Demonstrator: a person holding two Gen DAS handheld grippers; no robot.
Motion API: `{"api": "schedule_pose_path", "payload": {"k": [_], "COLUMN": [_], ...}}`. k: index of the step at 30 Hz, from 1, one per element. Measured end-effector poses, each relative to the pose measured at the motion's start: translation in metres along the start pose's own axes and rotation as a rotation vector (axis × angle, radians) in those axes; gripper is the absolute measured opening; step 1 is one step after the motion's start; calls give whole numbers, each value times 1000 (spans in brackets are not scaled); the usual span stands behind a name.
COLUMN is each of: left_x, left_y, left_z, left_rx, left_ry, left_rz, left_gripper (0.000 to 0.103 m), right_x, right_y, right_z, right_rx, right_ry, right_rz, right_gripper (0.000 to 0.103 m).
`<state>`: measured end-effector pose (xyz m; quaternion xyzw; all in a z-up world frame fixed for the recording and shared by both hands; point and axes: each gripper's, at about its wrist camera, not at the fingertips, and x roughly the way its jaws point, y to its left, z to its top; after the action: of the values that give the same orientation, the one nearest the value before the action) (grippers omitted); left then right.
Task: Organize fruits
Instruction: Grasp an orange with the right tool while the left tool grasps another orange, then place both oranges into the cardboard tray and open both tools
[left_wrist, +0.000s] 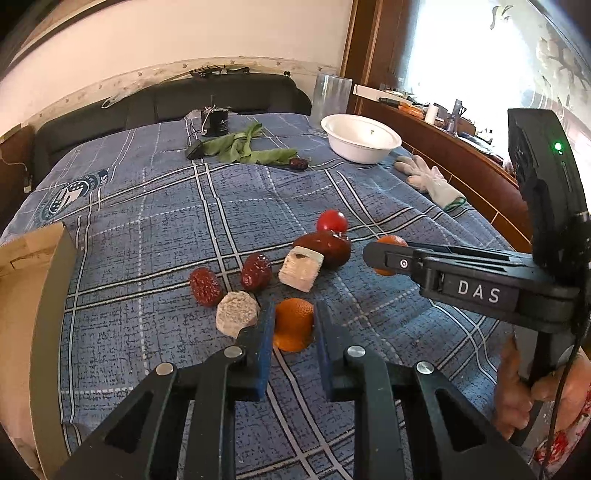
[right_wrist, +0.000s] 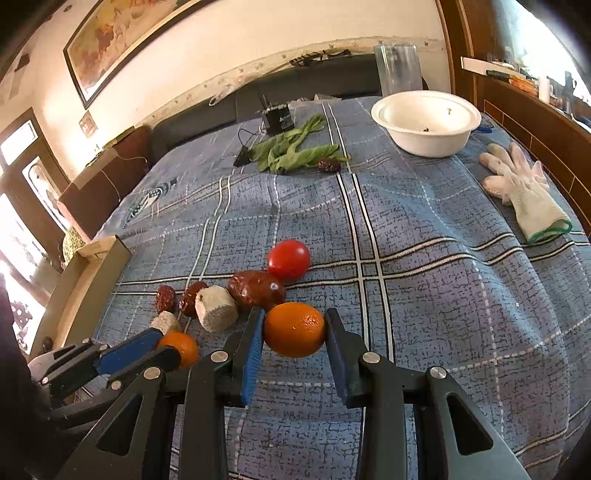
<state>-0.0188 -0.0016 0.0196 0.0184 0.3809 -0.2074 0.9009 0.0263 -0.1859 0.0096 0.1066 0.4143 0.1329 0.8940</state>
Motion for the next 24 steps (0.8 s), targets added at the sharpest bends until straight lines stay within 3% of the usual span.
{"api": "schedule_pose_path", "payload": {"k": [8, 14, 18, 24], "left_x": [-13, -57, -102, -150], "left_y": [3, 31, 75, 174], "left_z": [-2, -11, -19, -31], "left_rx": [-35, -136, -174, -333], "left_ry": [-24, -39, -53, -35], "left_rz": [4, 28, 143, 351], "left_gripper": [20, 20, 20, 20], "right_x": [-7, -21, -35, -35], "right_y": [8, 26, 56, 130], "right_z": [-1, -5, -6, -6], "right_rx": [-29, -61, -96, -193], "right_ry": [-35, -46, -40, 5], "right_rz": [13, 16, 88, 213], "right_gripper": [35, 35, 36, 36]}}
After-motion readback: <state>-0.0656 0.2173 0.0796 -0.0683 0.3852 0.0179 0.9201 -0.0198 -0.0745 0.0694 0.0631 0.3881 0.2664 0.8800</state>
